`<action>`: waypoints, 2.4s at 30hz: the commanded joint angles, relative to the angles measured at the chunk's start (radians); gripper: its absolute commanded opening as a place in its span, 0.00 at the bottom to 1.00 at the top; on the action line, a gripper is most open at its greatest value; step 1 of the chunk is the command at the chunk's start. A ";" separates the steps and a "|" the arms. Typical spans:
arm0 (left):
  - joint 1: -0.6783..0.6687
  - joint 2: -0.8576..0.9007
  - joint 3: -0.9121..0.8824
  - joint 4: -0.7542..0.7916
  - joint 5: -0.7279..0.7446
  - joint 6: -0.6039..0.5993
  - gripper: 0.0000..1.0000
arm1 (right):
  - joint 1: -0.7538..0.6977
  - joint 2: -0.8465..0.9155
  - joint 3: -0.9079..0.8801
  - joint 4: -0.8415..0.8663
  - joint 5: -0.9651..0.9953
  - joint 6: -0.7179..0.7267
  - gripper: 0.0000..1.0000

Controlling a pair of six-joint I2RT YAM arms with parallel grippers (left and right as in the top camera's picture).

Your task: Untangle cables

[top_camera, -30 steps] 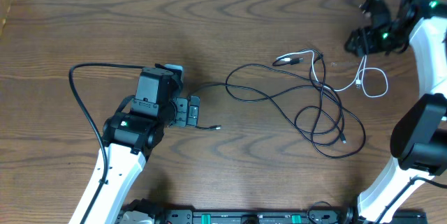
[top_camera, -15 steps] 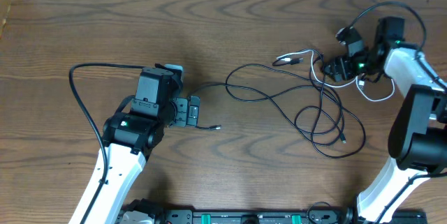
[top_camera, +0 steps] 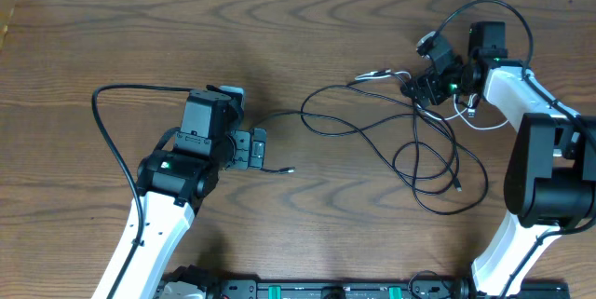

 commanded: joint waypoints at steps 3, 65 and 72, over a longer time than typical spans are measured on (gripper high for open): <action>0.006 0.003 0.003 -0.001 -0.017 -0.013 0.99 | 0.034 0.000 -0.004 0.027 -0.021 -0.031 0.78; 0.006 0.003 0.003 -0.001 -0.017 -0.013 0.99 | 0.060 -0.478 0.044 -0.456 0.671 0.103 0.01; 0.006 0.003 0.003 -0.001 -0.017 -0.013 0.99 | 0.060 -0.480 0.044 -0.483 0.838 0.174 0.01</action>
